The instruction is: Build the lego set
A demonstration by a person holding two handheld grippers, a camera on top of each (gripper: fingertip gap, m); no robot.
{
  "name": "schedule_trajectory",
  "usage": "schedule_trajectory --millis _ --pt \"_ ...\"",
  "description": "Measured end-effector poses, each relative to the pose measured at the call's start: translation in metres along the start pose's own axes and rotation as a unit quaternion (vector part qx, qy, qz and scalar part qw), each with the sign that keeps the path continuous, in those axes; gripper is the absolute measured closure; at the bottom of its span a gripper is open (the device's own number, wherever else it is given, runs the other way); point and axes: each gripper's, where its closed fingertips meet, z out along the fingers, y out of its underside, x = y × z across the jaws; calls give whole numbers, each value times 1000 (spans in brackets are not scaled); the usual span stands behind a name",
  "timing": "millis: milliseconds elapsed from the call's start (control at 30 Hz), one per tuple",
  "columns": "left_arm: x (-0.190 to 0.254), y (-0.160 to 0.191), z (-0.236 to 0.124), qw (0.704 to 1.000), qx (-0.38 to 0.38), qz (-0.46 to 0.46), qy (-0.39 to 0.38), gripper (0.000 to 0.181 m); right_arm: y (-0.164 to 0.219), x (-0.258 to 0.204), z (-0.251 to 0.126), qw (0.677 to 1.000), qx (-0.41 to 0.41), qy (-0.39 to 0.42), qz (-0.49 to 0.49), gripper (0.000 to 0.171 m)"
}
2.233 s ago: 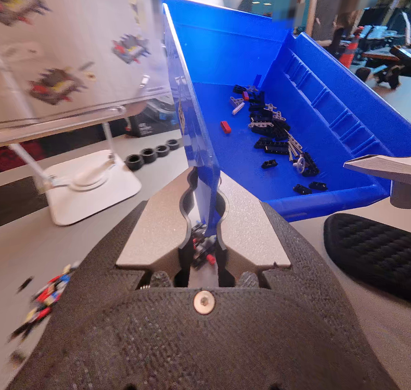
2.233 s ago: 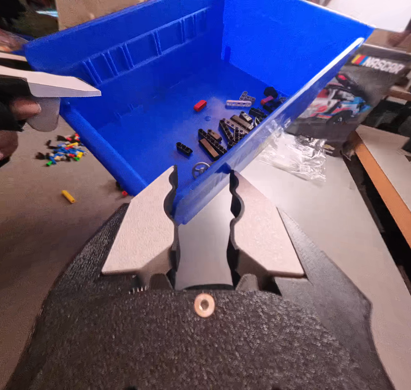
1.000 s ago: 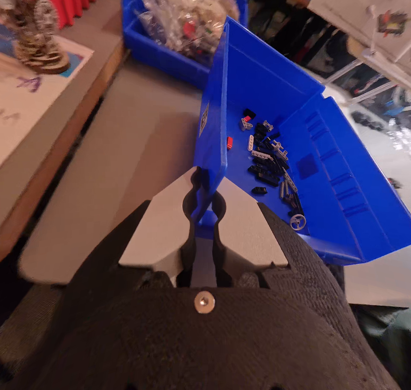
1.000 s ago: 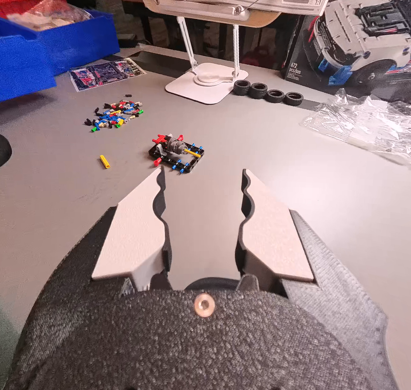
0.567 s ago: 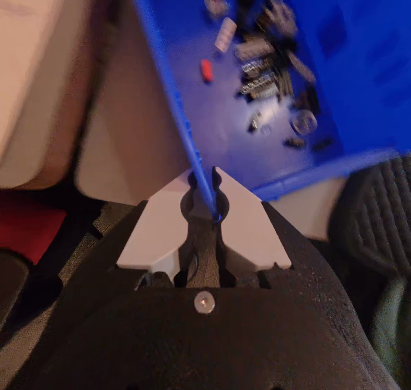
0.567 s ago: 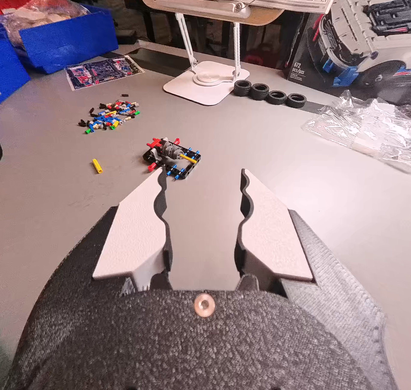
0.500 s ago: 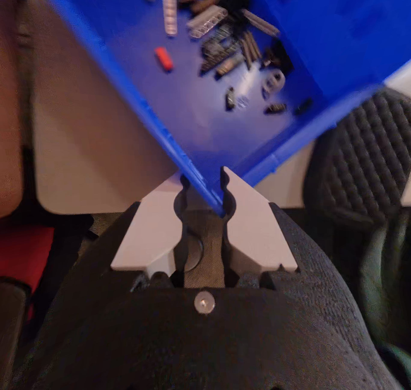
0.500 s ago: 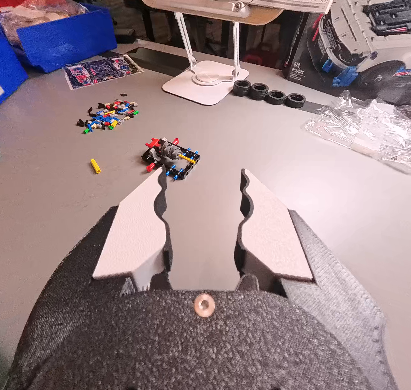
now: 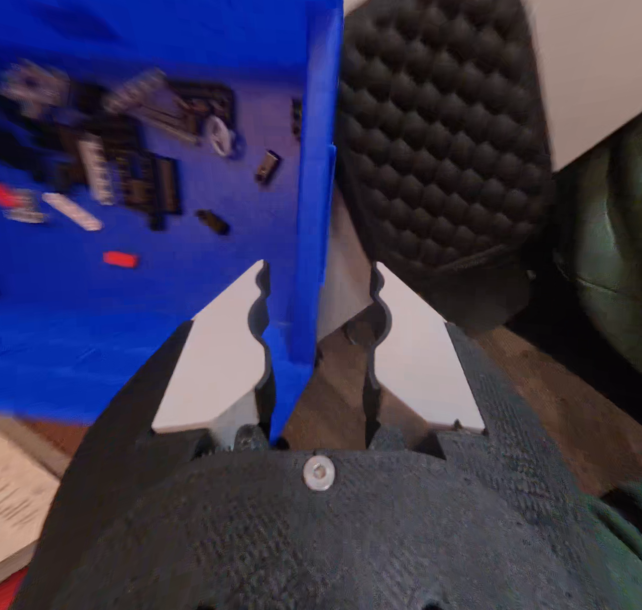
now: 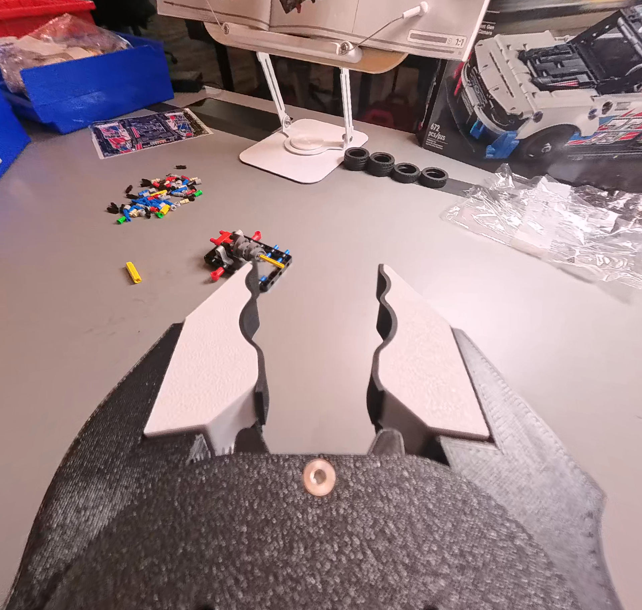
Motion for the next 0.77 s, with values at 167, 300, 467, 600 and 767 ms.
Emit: schedule_trajectory --millis 167,300,467,600,767 --pt "-5 -3 49 995 -101 13 19 159 -5 -8 -5 1000 -3 -4 -31 105" --pt "-8 -45 34 999 -50 -5 6 160 -7 -1 -17 1000 5 2 -18 107" --pt "-6 -83 35 998 -61 24 0 157 -6 -3 -17 1000 9 -1 -14 108" --pt "-15 -104 56 992 -116 47 -37 149 -7 -13 -9 1000 12 -20 -14 108" --pt "-5 -135 67 991 -128 28 -3 124 -10 -20 -7 999 16 -32 -24 109"
